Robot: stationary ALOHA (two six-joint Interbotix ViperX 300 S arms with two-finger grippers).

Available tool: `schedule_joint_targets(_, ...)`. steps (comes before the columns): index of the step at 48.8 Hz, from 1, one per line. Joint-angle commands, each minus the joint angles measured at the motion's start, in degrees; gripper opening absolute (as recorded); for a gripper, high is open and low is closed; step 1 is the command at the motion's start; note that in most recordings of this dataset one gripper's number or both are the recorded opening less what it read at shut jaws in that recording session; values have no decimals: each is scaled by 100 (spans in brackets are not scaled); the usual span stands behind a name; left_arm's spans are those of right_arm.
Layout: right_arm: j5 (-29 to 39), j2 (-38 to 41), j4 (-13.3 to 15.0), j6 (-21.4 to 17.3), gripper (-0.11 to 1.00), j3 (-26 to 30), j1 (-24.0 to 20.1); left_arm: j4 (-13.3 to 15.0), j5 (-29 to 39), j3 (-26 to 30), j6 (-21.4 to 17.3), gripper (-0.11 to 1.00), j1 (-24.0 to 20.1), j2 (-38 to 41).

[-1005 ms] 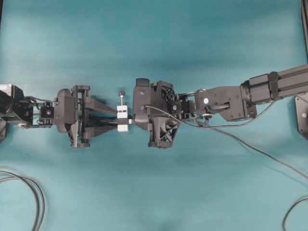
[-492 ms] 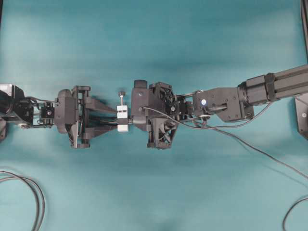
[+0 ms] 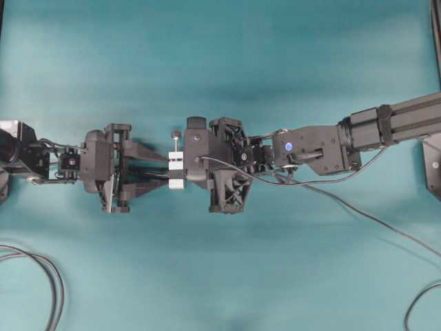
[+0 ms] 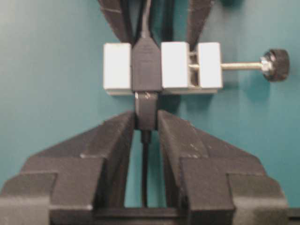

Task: Insert the USB cable into the female connector supported by the left arm.
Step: 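Push the USB plug leftward into the female connector held by the left gripper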

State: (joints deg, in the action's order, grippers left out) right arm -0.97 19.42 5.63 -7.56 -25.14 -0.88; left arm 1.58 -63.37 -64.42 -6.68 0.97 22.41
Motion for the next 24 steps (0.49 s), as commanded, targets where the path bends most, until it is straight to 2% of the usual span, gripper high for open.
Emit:
schedule_joint_targets(1,0,-97,44,9,20,281,-9,18,97,202,-167,54,-88,-9)
schedule_joint_targets(24,-9,-105,53,9,20,290,18,18,97,492,-185,54,-97,202)
